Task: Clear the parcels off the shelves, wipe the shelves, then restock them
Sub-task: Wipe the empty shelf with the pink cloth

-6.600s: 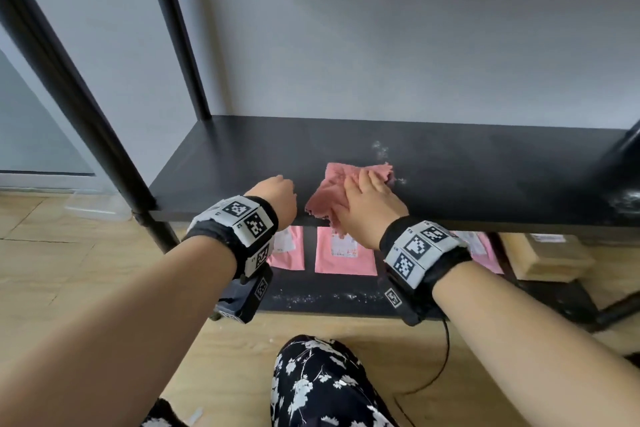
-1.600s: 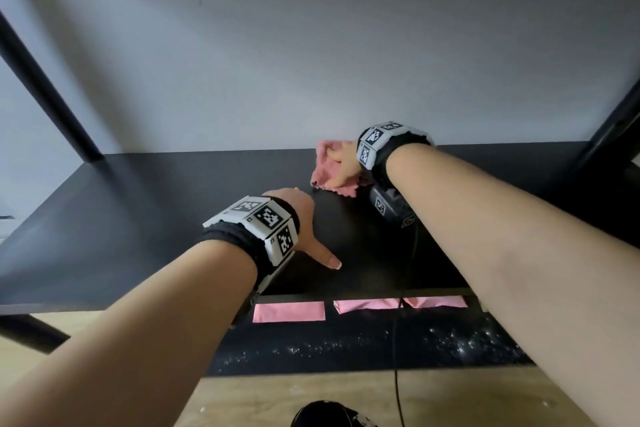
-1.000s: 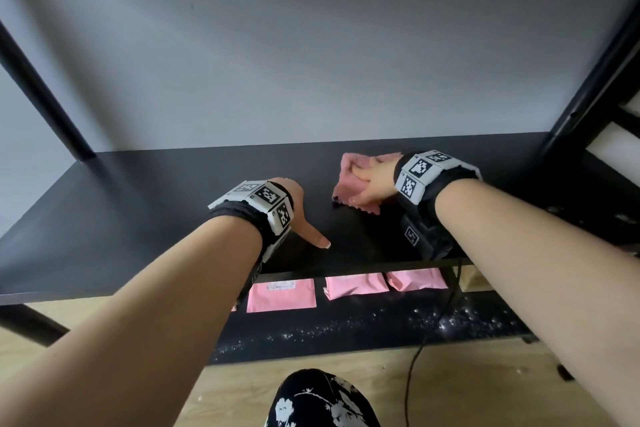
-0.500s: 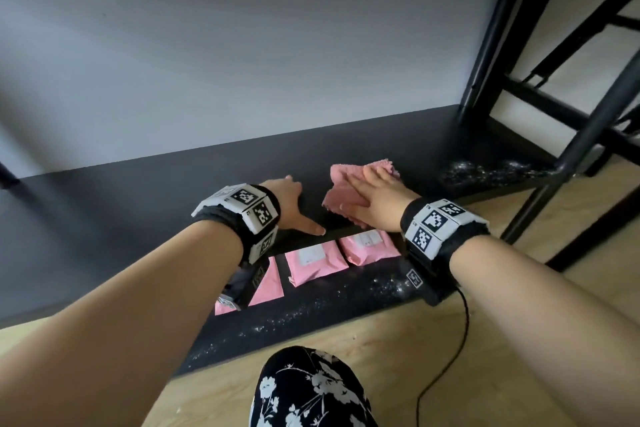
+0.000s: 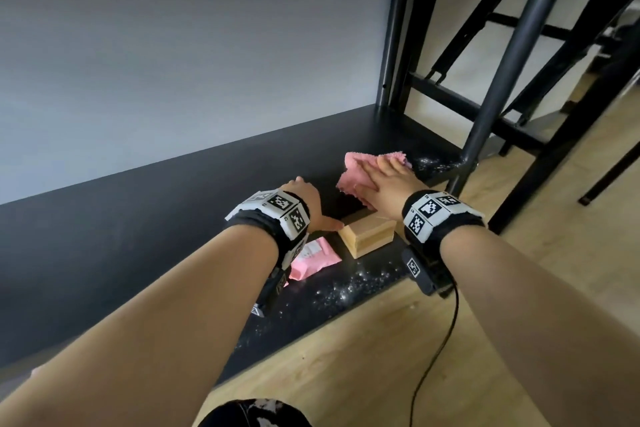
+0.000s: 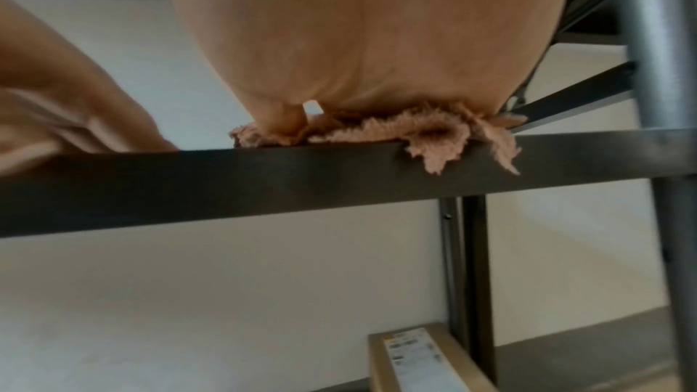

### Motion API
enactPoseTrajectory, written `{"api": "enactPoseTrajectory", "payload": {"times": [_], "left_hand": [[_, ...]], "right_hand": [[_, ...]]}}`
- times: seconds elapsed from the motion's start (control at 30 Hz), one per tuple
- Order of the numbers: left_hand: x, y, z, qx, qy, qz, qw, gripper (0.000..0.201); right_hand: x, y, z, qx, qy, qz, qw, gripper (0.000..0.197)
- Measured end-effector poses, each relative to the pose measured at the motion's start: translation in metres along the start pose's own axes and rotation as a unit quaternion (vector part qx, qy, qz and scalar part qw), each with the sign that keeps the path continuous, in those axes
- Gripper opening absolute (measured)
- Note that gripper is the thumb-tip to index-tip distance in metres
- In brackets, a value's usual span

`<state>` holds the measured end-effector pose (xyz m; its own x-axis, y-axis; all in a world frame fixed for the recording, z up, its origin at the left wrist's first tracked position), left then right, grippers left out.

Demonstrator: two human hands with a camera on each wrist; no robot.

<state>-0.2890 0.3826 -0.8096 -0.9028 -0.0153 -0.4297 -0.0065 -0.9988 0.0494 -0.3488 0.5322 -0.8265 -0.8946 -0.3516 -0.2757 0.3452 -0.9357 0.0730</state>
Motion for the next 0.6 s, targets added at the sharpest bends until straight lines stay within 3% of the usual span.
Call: {"api": "enactPoseTrajectory", "payload": {"times": [0.1,0.2,0.3,0.4,0.6], "left_hand": [[0.016,-0.003,0.006,0.021,0.026,-0.003,0.999,0.087],[0.028,-0.002,0.010,0.027,0.037,-0.011,0.999,0.086],[0.036,-0.003,0.014,0.033,0.027,-0.018,0.999,0.069],[0.038,-0.004,0.017,0.035,0.030,-0.013,0.999,0.066],[0.041,-0.002,0.017,0.013,0.039,-0.015,0.999,0.074]], "right_hand": [[0.014,-0.031,0.006,0.013,-0.011,-0.060,0.998,0.066],[0.016,-0.024,0.008,0.025,-0.017,-0.099,0.995,0.070],[0.005,0.005,-0.006,0.001,-0.029,-0.018,0.999,0.069],[0.003,-0.003,-0.010,0.001,-0.017,0.037,0.999,0.065],[0.039,-0.072,0.013,-0.020,-0.015,-0.113,0.993,0.073]]}}
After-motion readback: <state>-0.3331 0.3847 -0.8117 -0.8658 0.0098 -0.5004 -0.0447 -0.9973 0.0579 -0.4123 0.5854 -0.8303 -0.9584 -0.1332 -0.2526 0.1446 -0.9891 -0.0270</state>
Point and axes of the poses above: each hand's wrist, its own x-axis towards the middle knuckle, its own z-axis out of the back of the hand, y = z × x, the point moved 5 cm from there along x, towards the middle knuckle, and after that the axes turned 6 degrees about y, right-handed, at the moved point
